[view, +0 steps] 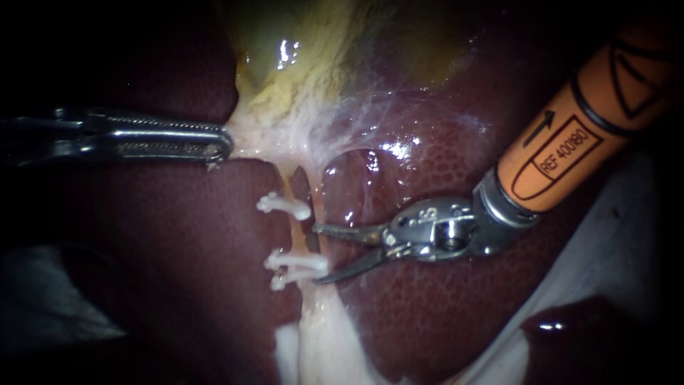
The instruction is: Go to the cutting position left tube
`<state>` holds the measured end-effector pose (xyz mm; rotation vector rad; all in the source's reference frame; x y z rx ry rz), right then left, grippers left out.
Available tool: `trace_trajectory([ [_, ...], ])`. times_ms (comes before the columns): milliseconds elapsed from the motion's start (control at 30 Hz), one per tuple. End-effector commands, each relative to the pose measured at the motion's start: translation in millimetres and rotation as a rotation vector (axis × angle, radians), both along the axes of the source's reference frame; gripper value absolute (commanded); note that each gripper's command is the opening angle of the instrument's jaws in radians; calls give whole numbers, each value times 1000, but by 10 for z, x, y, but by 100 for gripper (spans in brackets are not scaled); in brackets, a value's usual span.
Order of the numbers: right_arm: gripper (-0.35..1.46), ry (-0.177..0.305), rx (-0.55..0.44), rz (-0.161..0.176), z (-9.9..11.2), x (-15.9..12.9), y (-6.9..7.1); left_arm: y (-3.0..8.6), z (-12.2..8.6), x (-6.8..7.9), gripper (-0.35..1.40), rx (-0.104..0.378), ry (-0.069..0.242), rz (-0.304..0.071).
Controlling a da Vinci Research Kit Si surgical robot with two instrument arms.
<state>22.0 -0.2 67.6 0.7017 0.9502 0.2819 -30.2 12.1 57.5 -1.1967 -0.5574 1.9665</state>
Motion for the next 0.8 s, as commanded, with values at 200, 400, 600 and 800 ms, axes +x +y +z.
trace_trajectory([
  [200, 137, 15, 17, -15, 15, 1, 6, 0, 0, 0, -35, 1, 0, 1],
  [400, 137, 16, 17, -19, 25, 5, 8, 0, 0, 0, -35, 1, 0, 1],
  [600, 135, 23, 22, -35, 32, 15, 5, -1, -1, 0, -35, 1, 0, 0],
  [800, 132, 67, 22, -69, 35, 30, 1, -1, -1, -1, -35, 1, 0, 0],
])
